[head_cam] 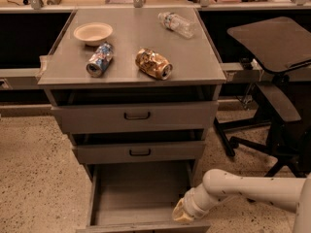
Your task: Close bottom drawer
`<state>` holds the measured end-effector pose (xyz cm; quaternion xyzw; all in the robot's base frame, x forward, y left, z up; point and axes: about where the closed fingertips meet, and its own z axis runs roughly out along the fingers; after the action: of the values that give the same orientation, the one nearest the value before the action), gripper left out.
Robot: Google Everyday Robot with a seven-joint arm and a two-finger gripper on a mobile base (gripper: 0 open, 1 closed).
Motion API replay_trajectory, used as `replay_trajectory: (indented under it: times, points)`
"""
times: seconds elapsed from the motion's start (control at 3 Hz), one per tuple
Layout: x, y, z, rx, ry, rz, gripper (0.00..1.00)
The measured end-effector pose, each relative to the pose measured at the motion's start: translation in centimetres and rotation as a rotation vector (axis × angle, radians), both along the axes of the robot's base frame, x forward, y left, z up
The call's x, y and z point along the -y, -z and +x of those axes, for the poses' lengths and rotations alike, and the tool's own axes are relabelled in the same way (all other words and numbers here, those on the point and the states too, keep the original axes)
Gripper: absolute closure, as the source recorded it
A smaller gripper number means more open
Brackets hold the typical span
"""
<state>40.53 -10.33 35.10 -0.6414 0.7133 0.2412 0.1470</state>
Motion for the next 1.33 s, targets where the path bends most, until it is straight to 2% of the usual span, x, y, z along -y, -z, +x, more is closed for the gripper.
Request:
replay_trajectory:
  times: [0.33, 0.67, 1.0, 1.33]
  points:
    - [-3.0, 4.4, -1.1, -0.009, -0.052, 0.032, 1.00]
    - [-4.5, 7.4, -1.7, -0.023, -0.085, 0.022, 1.00]
    - [-5.3, 10.7, -2.3, -0.061, -0.083, 0.029, 1.00]
    - [-5.3, 10.7, -2.3, -0.061, -0.083, 0.029, 1.00]
